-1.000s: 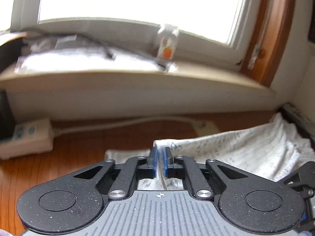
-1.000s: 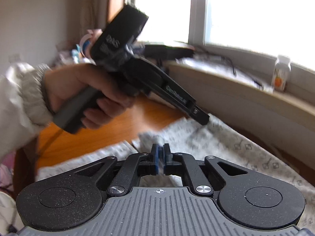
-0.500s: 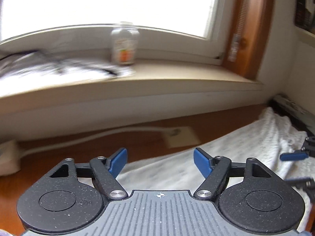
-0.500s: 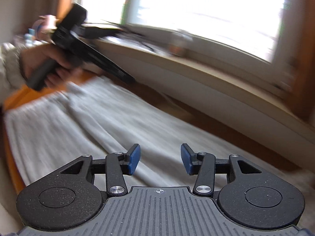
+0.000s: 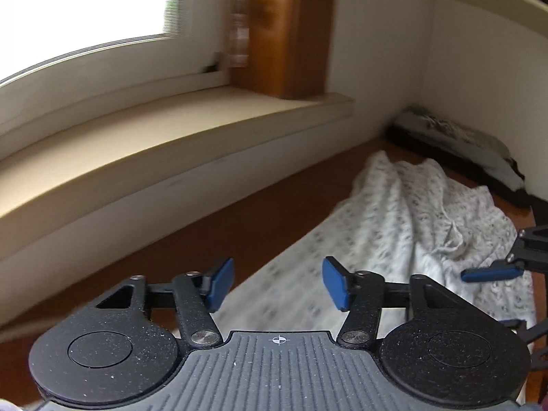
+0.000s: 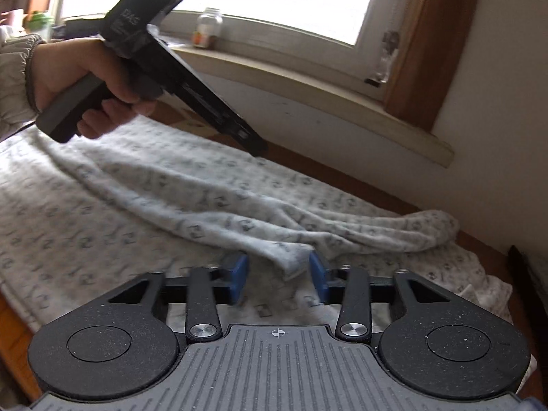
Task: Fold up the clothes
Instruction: 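Pinch the garment fabric with the right gripper and lift it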
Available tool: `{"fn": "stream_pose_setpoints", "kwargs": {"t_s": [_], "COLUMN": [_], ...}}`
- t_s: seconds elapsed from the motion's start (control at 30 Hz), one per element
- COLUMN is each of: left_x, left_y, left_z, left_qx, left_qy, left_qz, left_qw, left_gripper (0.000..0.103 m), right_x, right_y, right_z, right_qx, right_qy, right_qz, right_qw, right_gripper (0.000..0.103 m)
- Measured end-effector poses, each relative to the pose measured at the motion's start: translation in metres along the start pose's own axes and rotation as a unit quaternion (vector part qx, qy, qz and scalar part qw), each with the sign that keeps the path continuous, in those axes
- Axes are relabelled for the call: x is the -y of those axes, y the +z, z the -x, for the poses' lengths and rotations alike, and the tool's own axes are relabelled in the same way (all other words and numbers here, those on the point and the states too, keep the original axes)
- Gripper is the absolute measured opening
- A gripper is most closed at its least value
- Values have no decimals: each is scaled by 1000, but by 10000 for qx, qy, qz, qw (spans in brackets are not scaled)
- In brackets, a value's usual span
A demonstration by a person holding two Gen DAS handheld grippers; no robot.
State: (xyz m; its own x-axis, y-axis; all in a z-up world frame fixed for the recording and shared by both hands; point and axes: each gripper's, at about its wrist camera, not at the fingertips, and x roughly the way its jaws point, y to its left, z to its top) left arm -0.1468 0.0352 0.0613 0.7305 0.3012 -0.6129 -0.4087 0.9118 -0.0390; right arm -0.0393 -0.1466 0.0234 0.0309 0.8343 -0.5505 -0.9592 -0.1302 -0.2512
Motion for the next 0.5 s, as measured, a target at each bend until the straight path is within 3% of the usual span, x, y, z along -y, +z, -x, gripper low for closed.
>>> {"fn": "stream_pose_setpoints", "kwargs": {"t_s": [0.07, 0.2, 0.3, 0.43, 0.5], "left_x": [11, 34, 44, 38, 30], "left_y": [7, 18, 20, 13, 12], "left_z": [-17, -54, -79, -95, -96], "left_qx": [34, -41, -150, -136, -118], "left_qy": [-98, -258, -288, -465, -570], "left_qz": [-147, -507, -723, -572, -329], "left_qw": [9998, 9984, 9969, 9972, 9978], "left_gripper": [56, 50, 50, 50, 50], "right_x": [1, 3, 0, -10, -2], "right_y": [0, 2, -3, -23, -27], "right_z": [-1, 23, 42, 32, 28], "right_qx": [-3, 372, 511, 88, -1], "right_qy": [-26, -175, -62, 14, 121], "right_qz": [-34, -176, -395, -312, -517], "right_qw": [10000, 9990, 9979, 9995, 9986], "right_gripper": [4, 3, 3, 3, 9]}}
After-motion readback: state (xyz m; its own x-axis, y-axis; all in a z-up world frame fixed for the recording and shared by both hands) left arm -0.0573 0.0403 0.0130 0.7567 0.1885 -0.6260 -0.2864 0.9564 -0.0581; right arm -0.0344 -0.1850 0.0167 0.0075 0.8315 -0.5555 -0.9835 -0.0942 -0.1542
